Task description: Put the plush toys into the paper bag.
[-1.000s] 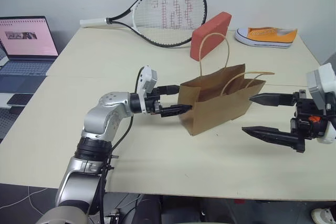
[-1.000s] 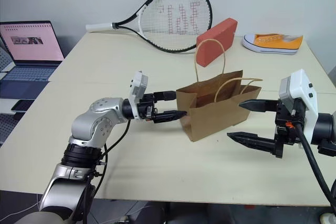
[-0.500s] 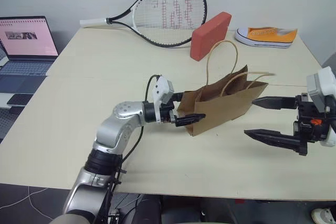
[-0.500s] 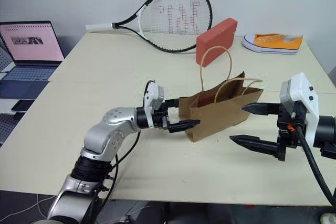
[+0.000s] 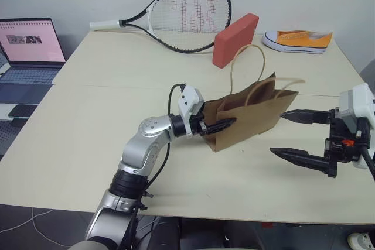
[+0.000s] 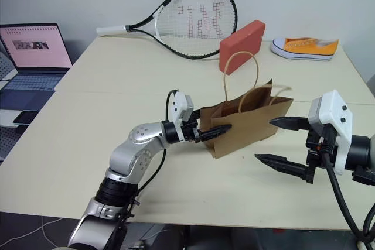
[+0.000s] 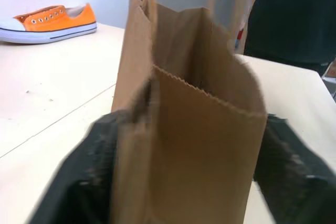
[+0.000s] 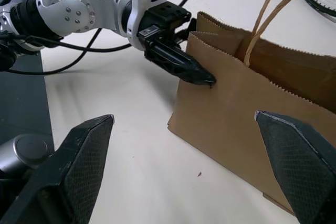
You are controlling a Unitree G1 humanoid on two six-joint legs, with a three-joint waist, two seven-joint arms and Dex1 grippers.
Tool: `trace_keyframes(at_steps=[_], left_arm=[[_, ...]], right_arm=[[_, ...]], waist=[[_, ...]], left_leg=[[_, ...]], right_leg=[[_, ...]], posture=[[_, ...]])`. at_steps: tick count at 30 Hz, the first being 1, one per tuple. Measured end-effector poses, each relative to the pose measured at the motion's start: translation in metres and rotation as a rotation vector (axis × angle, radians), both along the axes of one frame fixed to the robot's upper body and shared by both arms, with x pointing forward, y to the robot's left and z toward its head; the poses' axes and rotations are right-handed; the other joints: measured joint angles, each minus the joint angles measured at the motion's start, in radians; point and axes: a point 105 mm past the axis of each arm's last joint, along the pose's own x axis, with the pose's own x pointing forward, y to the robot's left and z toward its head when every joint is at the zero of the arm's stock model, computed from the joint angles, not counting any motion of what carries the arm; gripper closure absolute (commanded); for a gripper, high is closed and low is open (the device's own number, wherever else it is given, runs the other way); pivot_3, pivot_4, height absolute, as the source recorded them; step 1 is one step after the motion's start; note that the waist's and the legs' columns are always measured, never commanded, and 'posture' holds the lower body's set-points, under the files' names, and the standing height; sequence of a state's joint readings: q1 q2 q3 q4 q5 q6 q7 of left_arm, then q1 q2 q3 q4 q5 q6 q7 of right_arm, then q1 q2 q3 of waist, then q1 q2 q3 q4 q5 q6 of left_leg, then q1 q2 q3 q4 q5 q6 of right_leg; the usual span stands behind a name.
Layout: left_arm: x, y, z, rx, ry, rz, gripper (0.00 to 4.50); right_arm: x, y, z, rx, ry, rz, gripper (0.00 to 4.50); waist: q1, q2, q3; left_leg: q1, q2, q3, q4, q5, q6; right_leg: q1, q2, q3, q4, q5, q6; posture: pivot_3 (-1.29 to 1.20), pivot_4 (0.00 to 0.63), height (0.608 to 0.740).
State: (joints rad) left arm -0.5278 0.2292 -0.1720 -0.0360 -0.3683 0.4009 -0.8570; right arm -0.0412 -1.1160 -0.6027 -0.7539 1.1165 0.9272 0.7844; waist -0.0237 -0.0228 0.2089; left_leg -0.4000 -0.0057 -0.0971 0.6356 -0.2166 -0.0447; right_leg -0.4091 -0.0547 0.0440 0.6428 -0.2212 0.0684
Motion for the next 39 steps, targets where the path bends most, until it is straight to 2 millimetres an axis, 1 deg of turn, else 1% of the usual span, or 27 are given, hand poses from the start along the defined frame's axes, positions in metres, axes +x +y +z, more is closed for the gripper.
trace_keyframes(at_steps=[7, 8, 15, 17, 19, 21, 24, 28, 38, 39], left_arm=[[0.000, 0.001, -0.001, -0.002, -0.003, -0.004, 4.34], [0.001, 0.001, -0.001, -0.002, -0.005, -0.003, 4.47], [0.006, 0.004, -0.003, 0.009, -0.001, -0.021, 4.47], [0.009, 0.008, -0.002, 0.025, -0.003, -0.047, 4.47], [0.011, 0.015, 0.002, 0.045, -0.001, -0.104, 4.47], [0.007, 0.023, 0.007, 0.056, -0.003, -0.185, 4.47], [0.004, 0.028, 0.012, 0.074, -0.003, -0.277, 4.47], [0.010, 0.036, 0.012, 0.110, 0.009, -0.329, 4.47], [0.020, 0.036, 0.001, 0.135, 0.022, -0.358, 4.47], [0.021, 0.037, 0.001, 0.152, 0.023, -0.363, 4.05]], right_arm=[[-0.002, 0.004, -0.002, 0.014, -0.020, 0.007, 0.00], [-0.002, 0.004, -0.002, 0.016, -0.025, 0.005, 0.00], [0.001, 0.003, -0.004, 0.027, -0.048, -0.009, 0.00], [0.000, 0.000, -0.008, 0.020, -0.033, -0.024, 0.00], [0.000, -0.008, -0.009, 0.011, -0.031, -0.050, 0.00], [-0.001, -0.018, -0.005, 0.011, -0.036, -0.080, 0.00], [-0.004, -0.028, -0.002, -0.002, -0.037, -0.108, 0.00], [-0.006, -0.039, -0.002, -0.032, -0.030, -0.142, 0.00], [-0.008, -0.038, -0.003, -0.037, -0.029, -0.140, 0.00], [-0.008, -0.038, -0.003, -0.037, -0.029, -0.139, 0.00]], waist=[[0.000, 0.000, 0.000], [0.000, 0.000, 0.000], [0.000, 0.000, 0.000], [0.000, 0.000, 0.000], [0.000, 0.000, 0.000], [-0.001, 0.000, 0.000], [-0.001, 0.000, 0.000], [0.000, 0.000, 0.000], [-0.001, 0.000, 0.000], [-0.001, 0.000, 0.000]], left_leg=[[0.000, 0.000, 0.000, 0.000, 0.000, 0.000], [0.000, 0.000, 0.000, 0.000, 0.000, 0.000], [0.000, 0.000, 0.000, 0.000, 0.000, 0.000], [0.000, 0.000, 0.000, 0.000, 0.000, 0.000], [0.000, 0.000, 0.000, 0.000, 0.000, 0.000], [0.000, 0.000, 0.000, 0.000, 0.000, 0.000], [0.000, 0.000, 0.000, 0.000, 0.000, 0.000], [0.000, 0.000, 0.000, 0.000, 0.000, 0.000], [-0.001, 0.000, 0.000, 0.000, 0.000, 0.000], [0.000, 0.000, -0.001, 0.000, 0.000, 0.000]], right_leg=[[0.000, 0.000, 0.000, 0.000, 0.000, 0.000], [0.000, 0.000, 0.000, 0.000, 0.000, 0.000], [0.000, 0.000, 0.000, 0.000, -0.001, -0.001], [0.000, 0.000, 0.000, 0.000, -0.001, -0.001], [0.000, 0.000, 0.000, 0.000, -0.001, -0.001], [0.000, 0.000, 0.000, 0.000, -0.001, -0.002], [0.000, 0.000, 0.000, 0.000, -0.001, -0.002], [0.000, 0.000, 0.000, -0.001, -0.001, -0.002], [0.000, 0.000, 0.000, -0.001, -0.001, -0.001], [0.000, 0.000, 0.000, -0.001, -0.001, -0.001]], posture=[[0.00, 0.150, 0.740], [0.00, 0.150, 0.740], [0.00, 0.150, 0.740], [0.00, 0.150, 0.740], [0.00, 0.150, 0.740], [0.00, 0.150, 0.740], [0.00, 0.150, 0.740], [0.00, 0.150, 0.740], [0.00, 0.150, 0.740], [0.00, 0.150, 0.740]])
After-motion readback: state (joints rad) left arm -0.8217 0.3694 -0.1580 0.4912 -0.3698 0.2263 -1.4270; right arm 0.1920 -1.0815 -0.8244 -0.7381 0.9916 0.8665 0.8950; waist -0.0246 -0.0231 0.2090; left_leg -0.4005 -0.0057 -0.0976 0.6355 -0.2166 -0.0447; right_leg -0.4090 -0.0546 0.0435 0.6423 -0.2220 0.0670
